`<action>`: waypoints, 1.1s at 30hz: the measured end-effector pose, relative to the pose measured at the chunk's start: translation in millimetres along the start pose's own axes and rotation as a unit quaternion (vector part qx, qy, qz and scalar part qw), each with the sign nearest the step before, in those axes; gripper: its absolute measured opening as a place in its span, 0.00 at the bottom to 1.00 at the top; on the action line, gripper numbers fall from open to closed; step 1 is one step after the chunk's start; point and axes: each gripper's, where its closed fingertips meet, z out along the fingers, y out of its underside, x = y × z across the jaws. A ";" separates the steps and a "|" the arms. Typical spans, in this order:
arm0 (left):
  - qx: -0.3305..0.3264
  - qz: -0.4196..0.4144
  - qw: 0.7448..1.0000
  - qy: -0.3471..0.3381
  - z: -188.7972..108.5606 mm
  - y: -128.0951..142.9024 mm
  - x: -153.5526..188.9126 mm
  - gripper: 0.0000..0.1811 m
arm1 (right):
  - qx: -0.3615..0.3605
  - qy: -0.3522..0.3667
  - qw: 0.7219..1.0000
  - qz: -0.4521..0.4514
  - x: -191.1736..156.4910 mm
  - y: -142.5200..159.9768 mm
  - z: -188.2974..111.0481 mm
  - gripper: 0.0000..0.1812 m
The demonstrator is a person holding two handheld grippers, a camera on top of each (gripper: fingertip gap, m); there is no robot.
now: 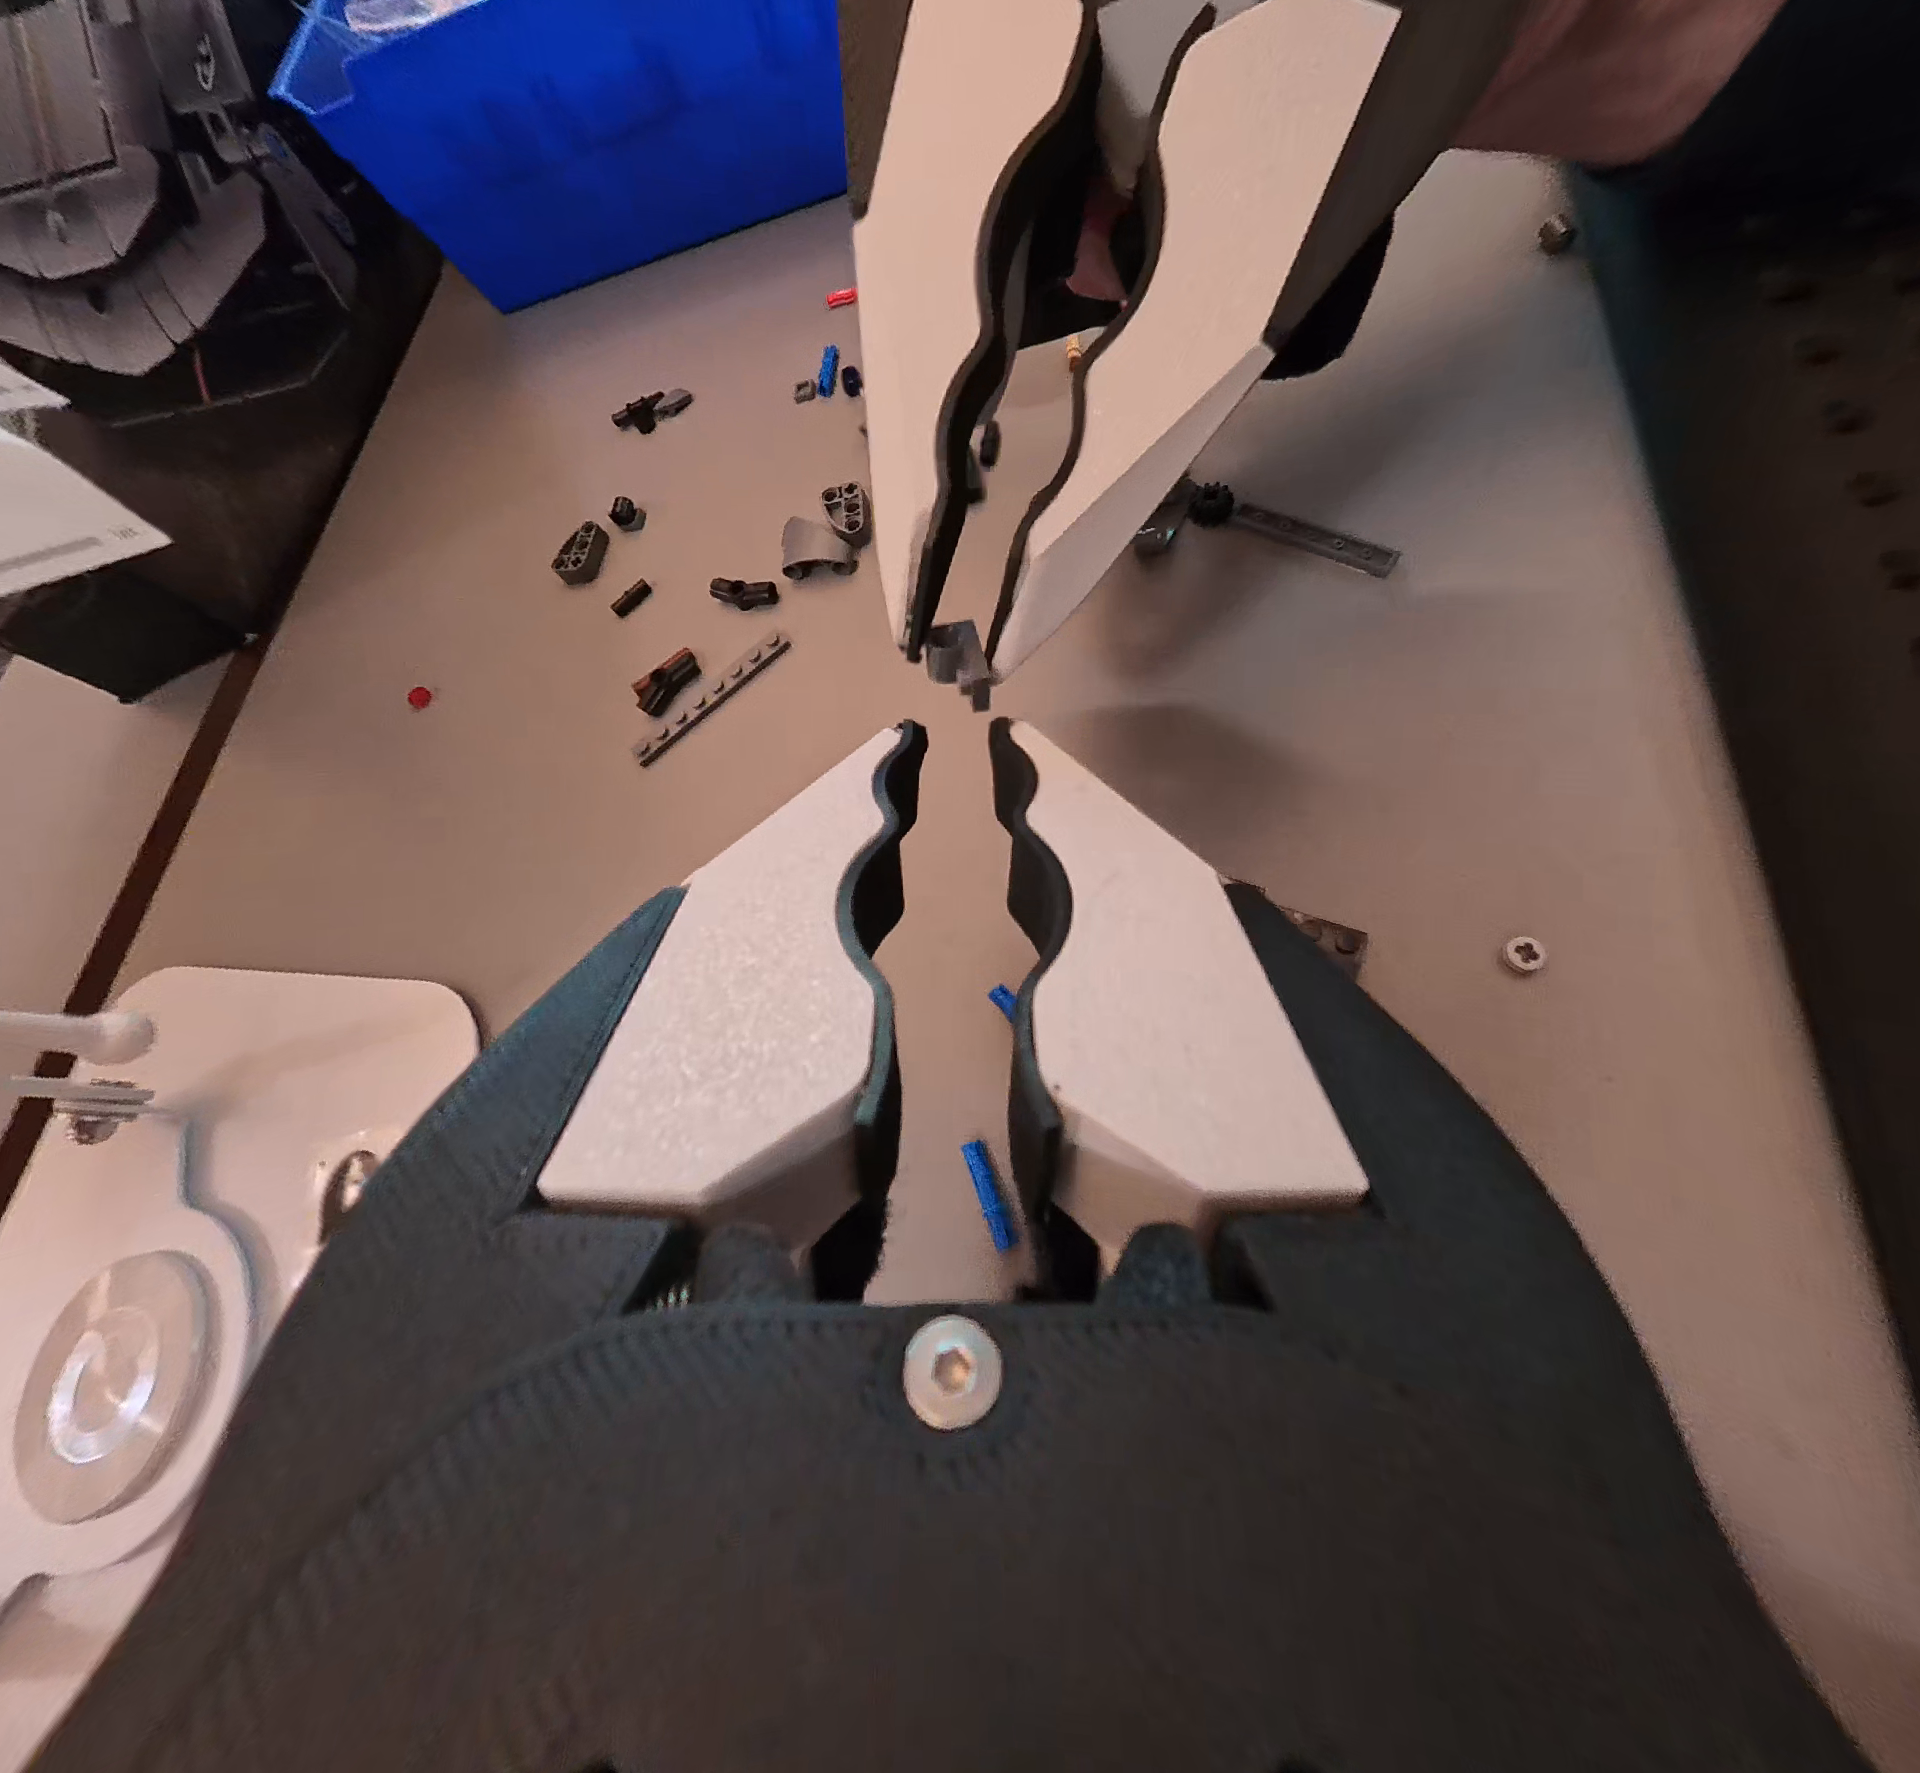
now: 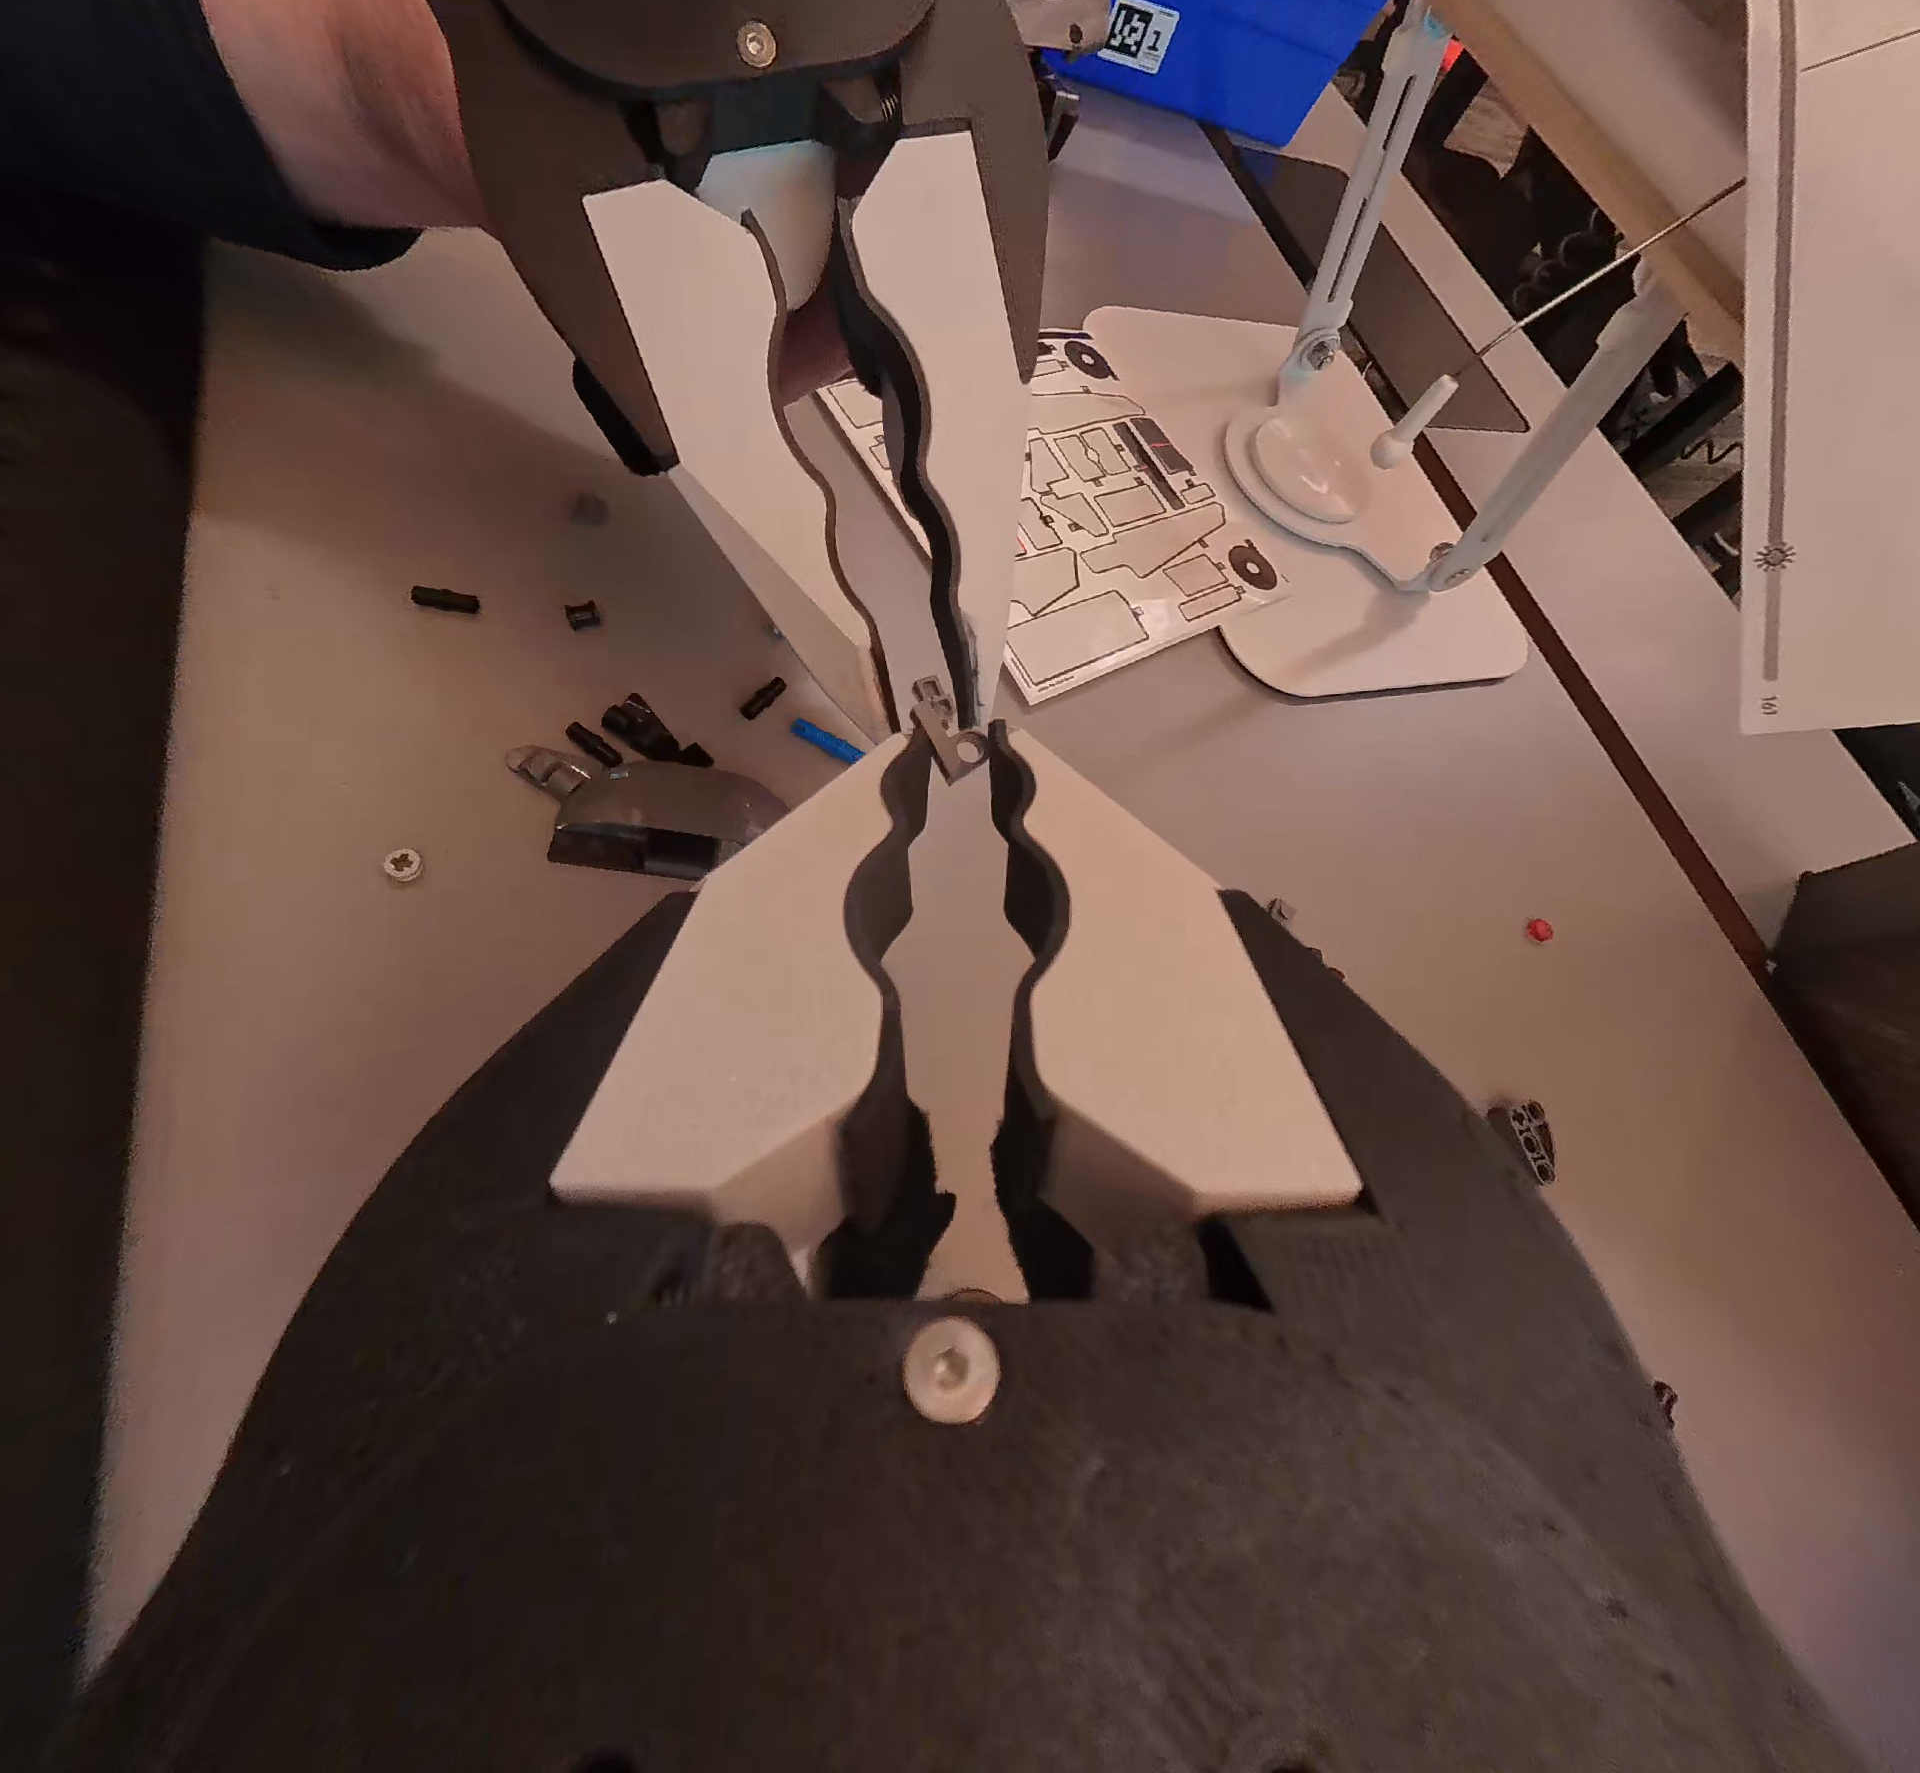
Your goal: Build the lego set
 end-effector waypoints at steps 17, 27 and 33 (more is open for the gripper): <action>-0.011 0.066 0.997 -0.042 -2.3 -4.7 0.0 0.00 | -0.008 0.002 1.000 -0.002 0.2 3.3 1.4 0.05; -0.018 0.068 0.997 -0.027 -2.4 -1.0 5.9 0.02 | -0.019 -0.018 1.000 -0.009 -8.2 7.4 3.9 0.05; -0.027 0.086 0.995 -0.037 -1.7 -0.4 6.3 0.02 | -0.023 -0.024 0.999 -0.005 -9.9 9.4 4.8 0.05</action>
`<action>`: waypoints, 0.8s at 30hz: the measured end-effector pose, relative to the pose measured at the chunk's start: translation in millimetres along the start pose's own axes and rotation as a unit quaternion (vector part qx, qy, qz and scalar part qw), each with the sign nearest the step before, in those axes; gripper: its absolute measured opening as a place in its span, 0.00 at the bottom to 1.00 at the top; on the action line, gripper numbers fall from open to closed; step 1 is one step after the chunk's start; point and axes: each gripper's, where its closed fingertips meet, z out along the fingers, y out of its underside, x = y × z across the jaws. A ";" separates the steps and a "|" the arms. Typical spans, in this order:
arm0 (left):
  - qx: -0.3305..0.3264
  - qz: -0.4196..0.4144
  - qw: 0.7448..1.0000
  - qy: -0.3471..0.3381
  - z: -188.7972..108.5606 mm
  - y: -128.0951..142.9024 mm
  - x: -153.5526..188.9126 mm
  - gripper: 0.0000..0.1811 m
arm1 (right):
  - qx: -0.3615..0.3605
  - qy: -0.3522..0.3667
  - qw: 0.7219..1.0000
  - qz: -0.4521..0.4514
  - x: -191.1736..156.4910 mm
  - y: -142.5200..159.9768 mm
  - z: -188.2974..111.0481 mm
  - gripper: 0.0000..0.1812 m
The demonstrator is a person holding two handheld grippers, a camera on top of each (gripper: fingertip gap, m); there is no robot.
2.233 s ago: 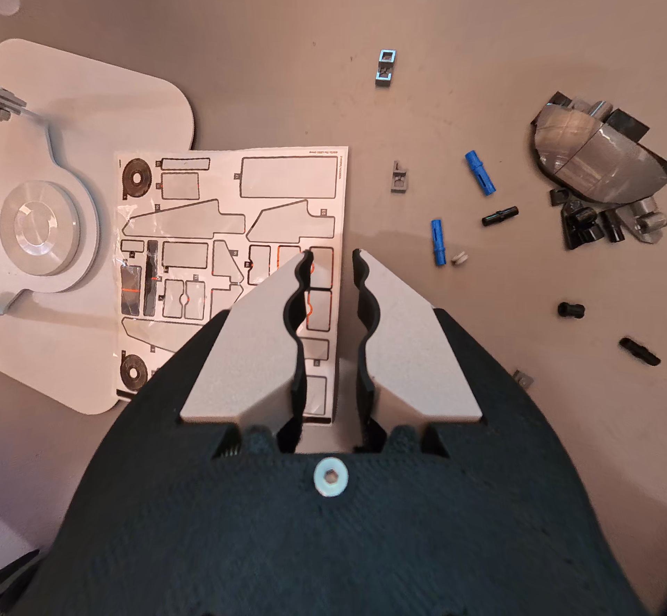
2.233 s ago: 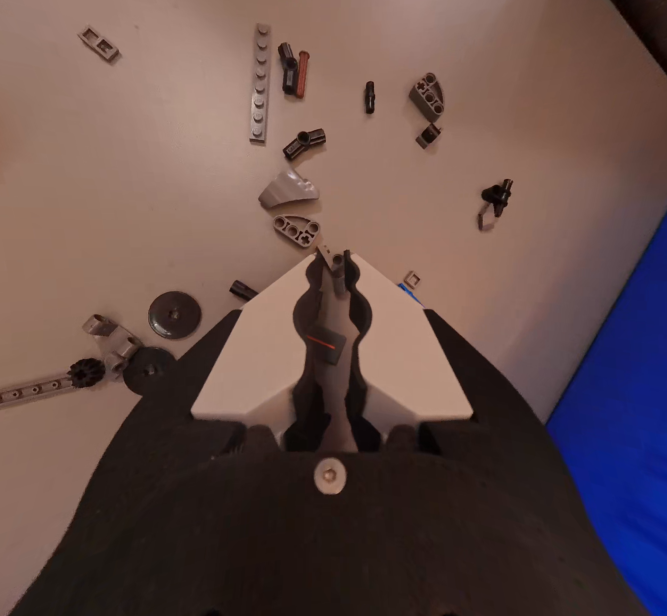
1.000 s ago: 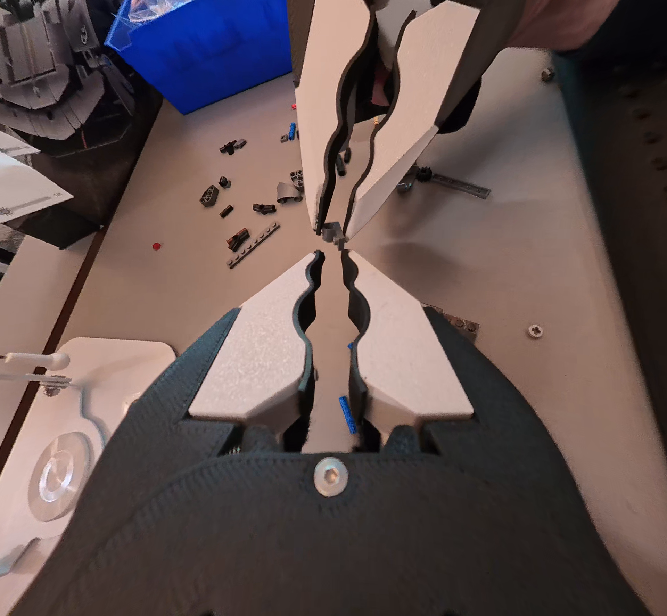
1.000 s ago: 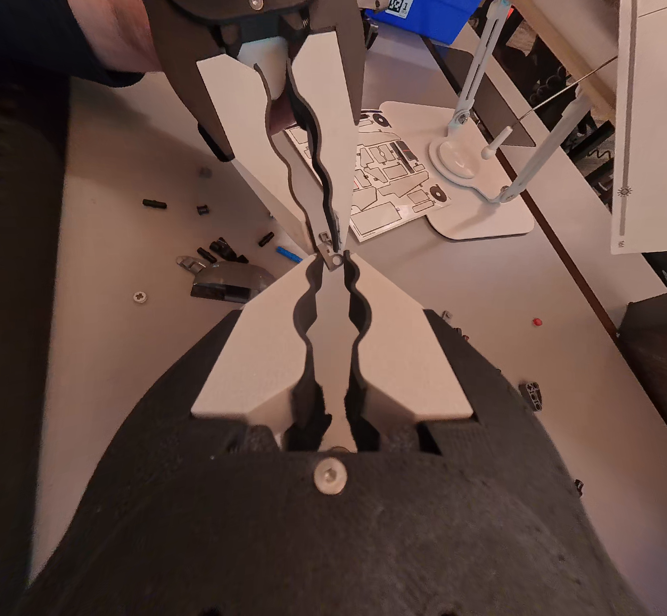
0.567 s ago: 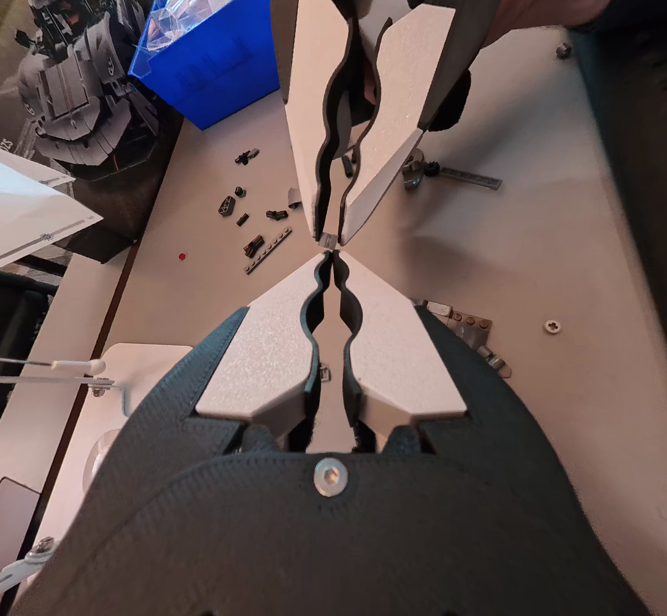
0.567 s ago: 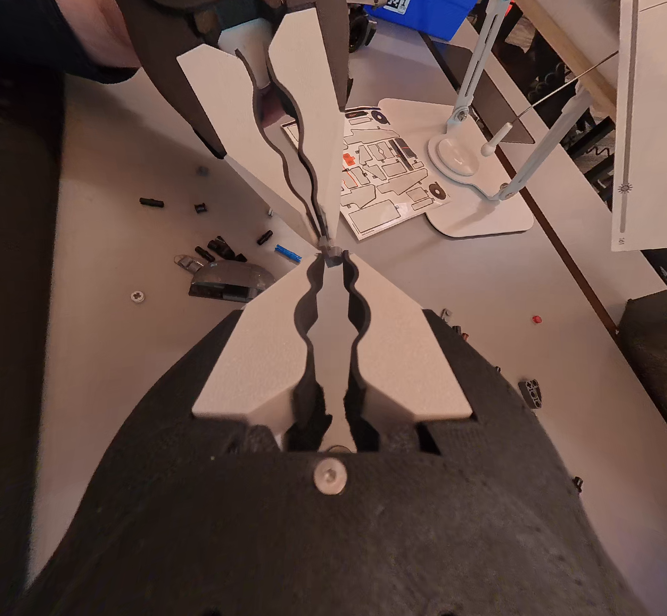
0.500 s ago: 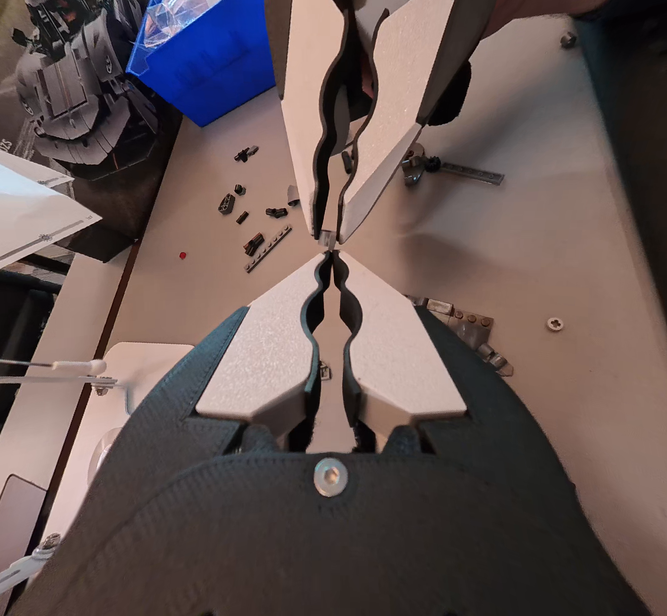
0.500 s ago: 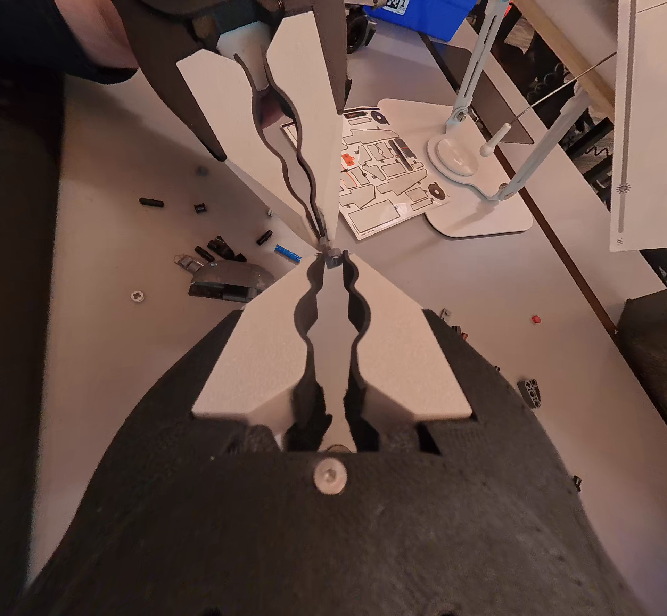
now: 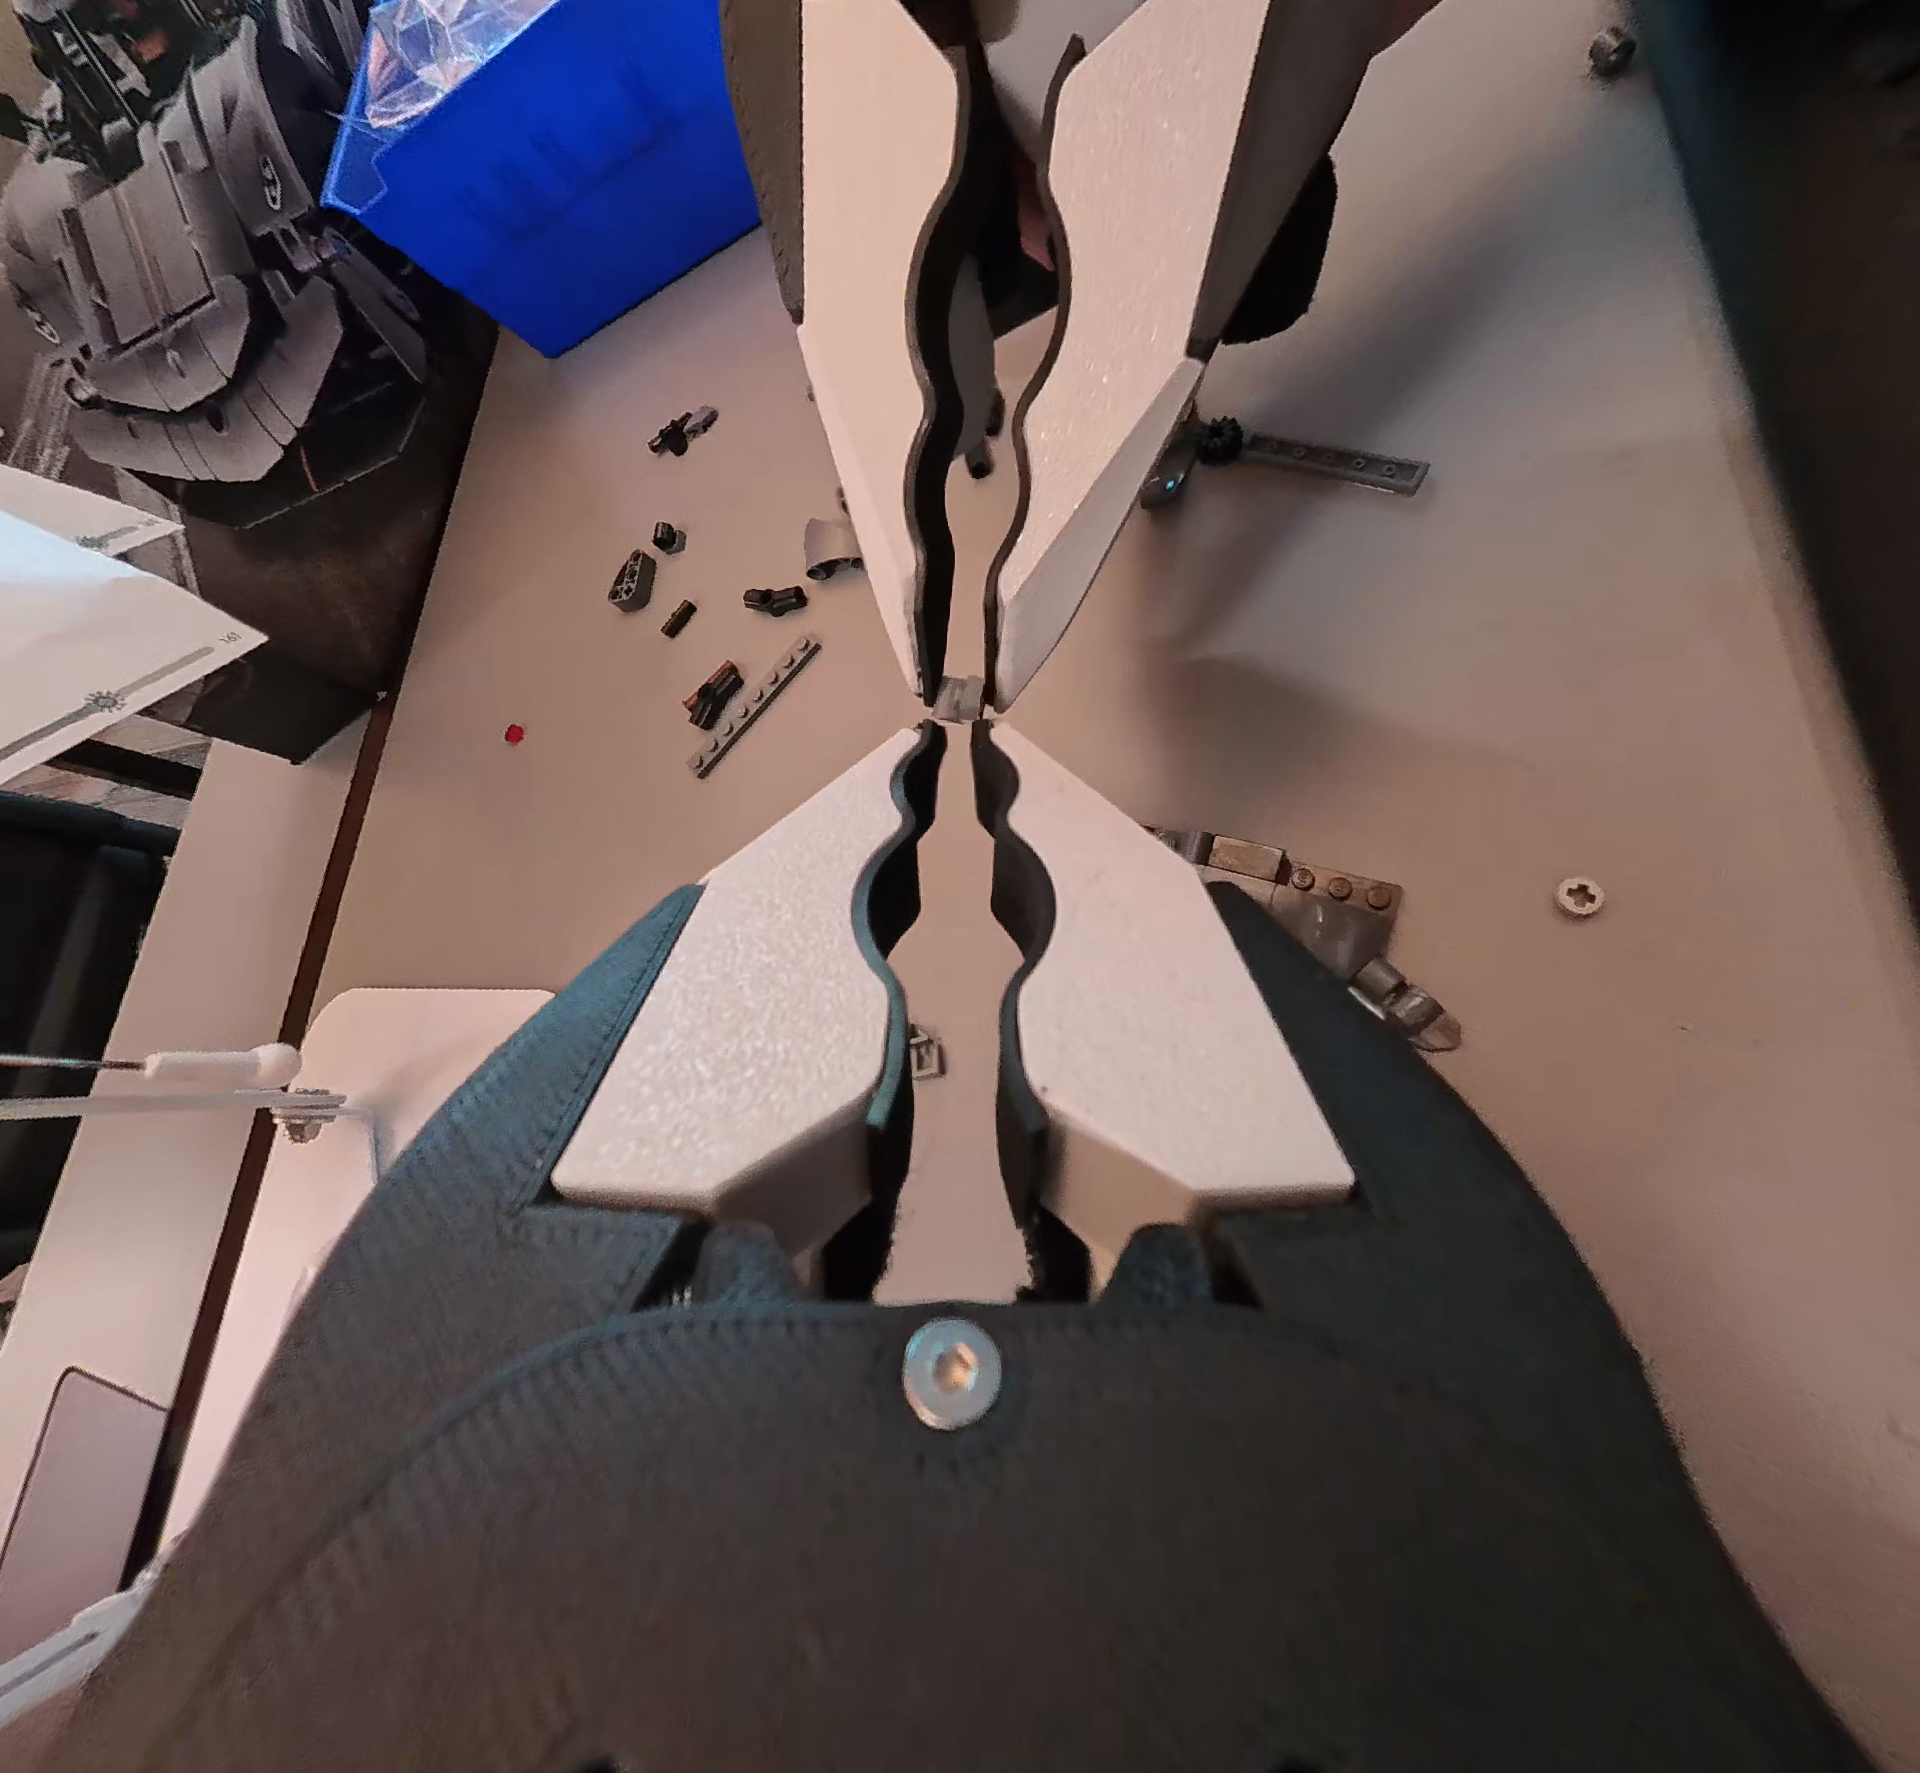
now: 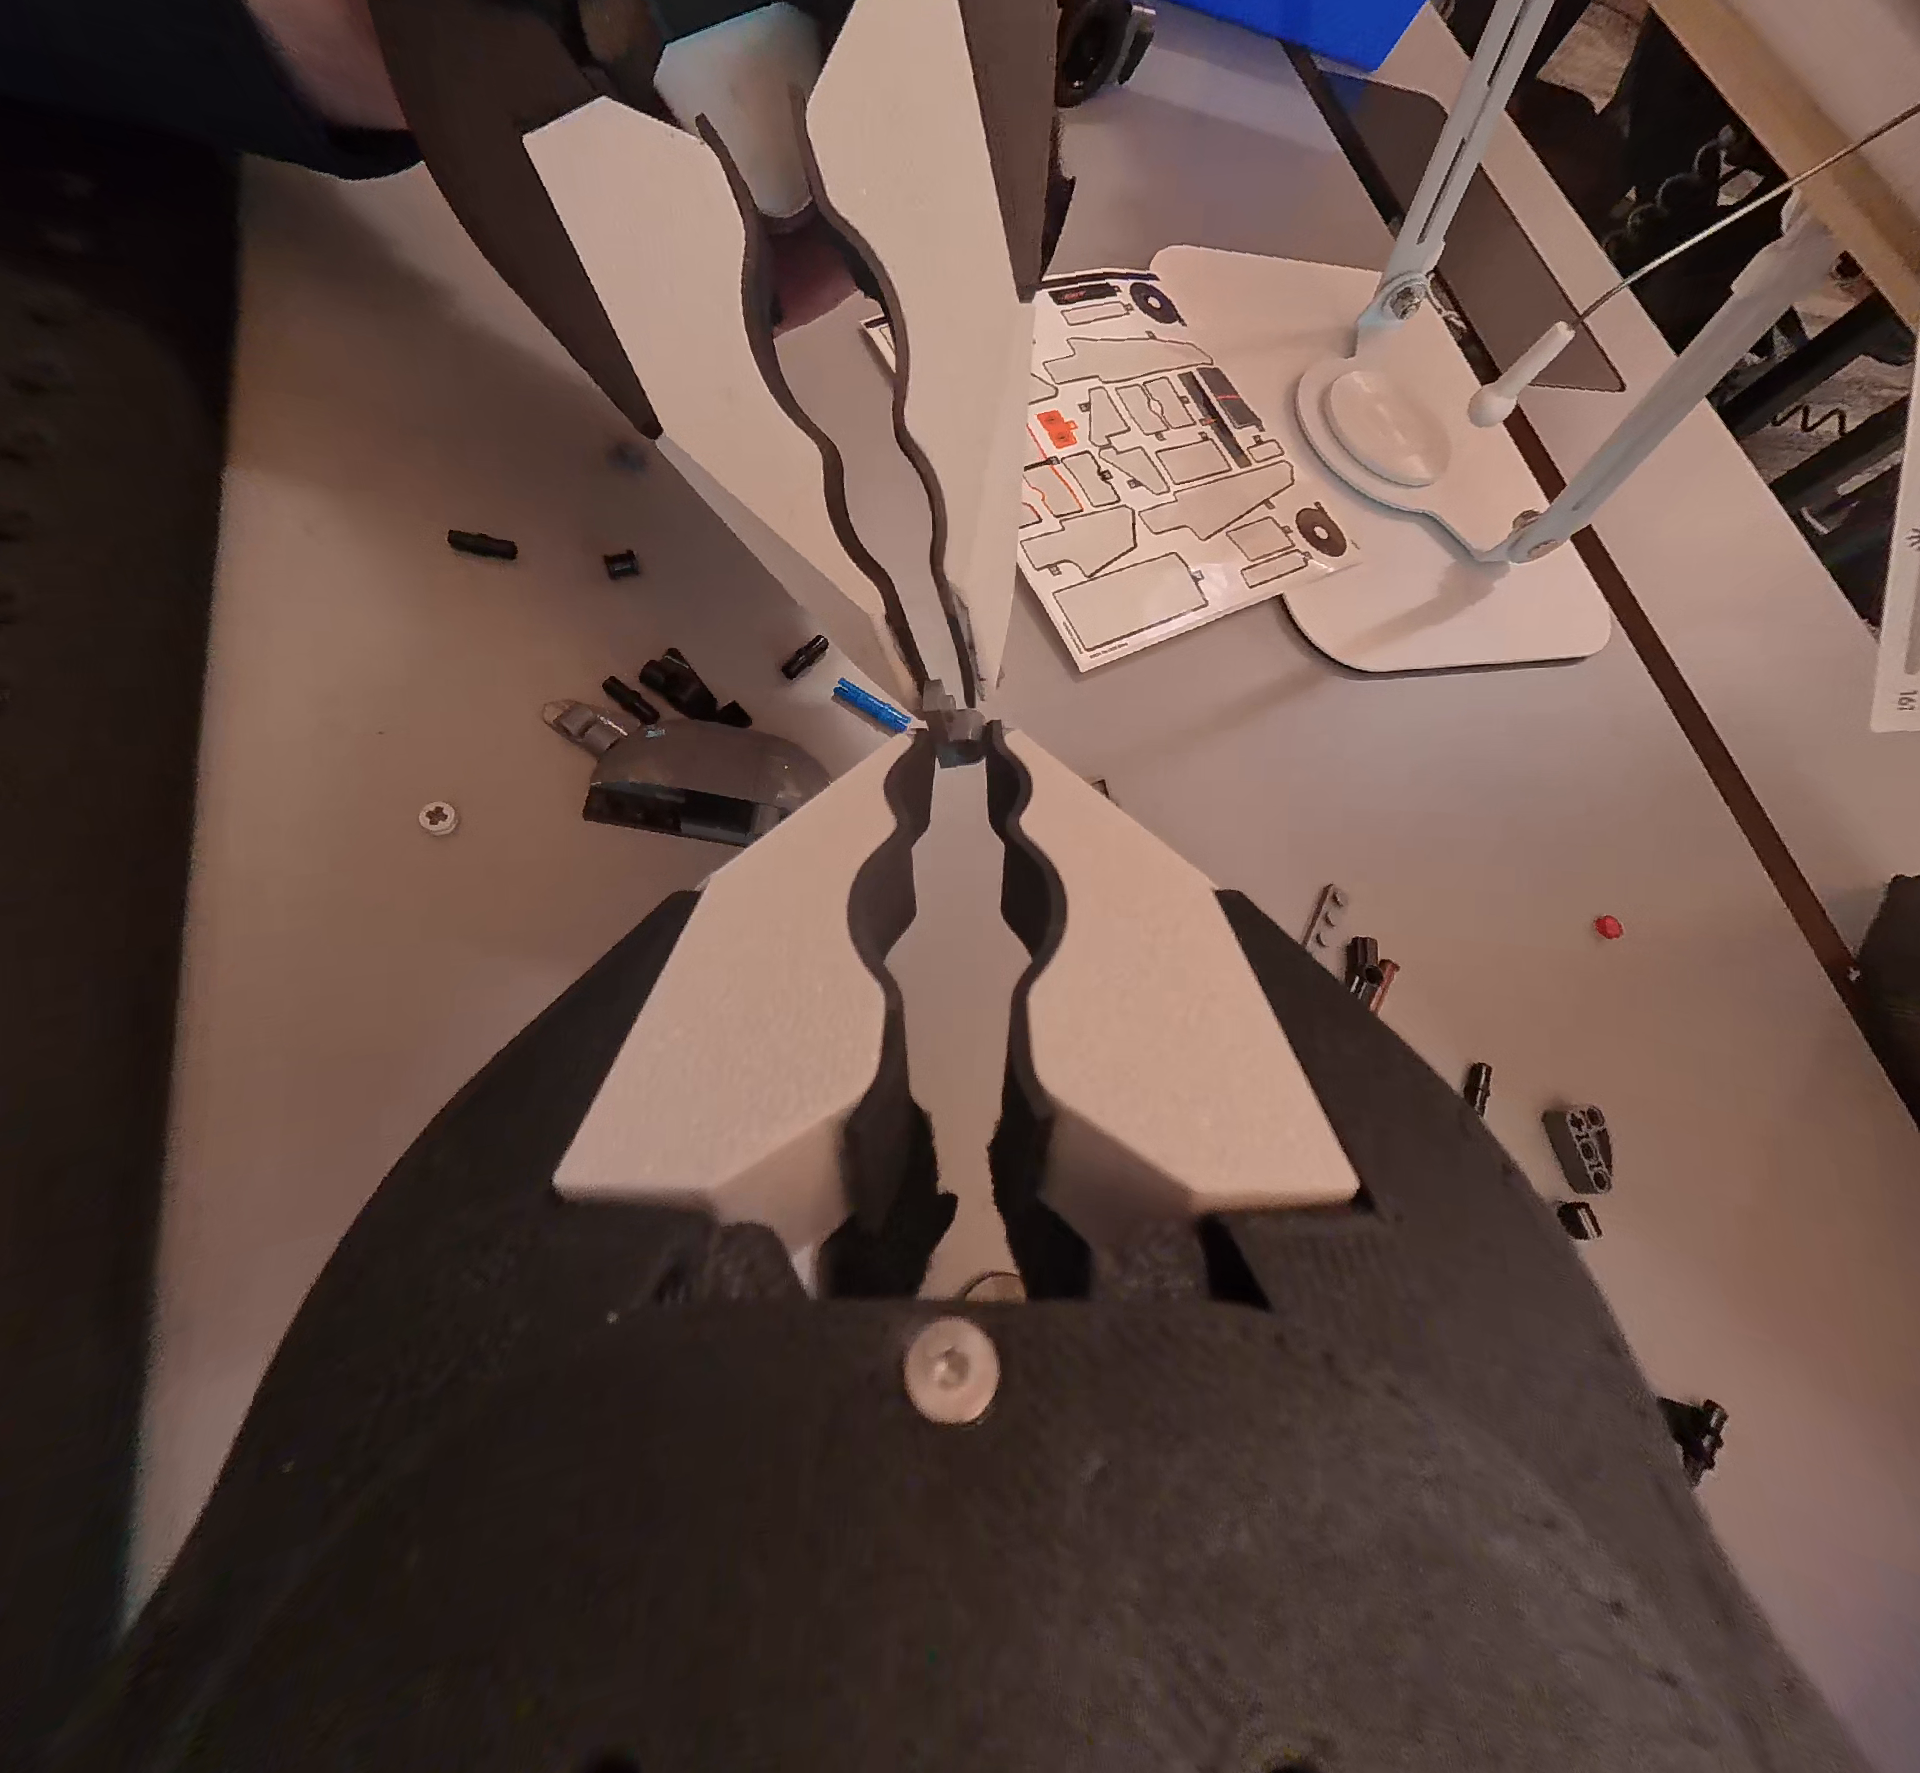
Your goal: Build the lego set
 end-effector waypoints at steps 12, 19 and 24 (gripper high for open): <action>-0.017 0.029 0.999 -0.010 1.5 2.2 2.2 0.01 | -0.006 -0.005 1.000 0.004 -1.2 2.3 1.7 0.04; -0.035 0.026 0.999 0.006 0.6 9.0 6.2 0.03 | -0.015 -0.017 1.000 0.001 -6.2 5.8 3.9 0.04; -0.062 -0.006 0.996 0.065 -1.0 26.2 20.0 0.07 | -0.024 -0.030 0.999 -0.003 -12.8 11.0 4.2 0.04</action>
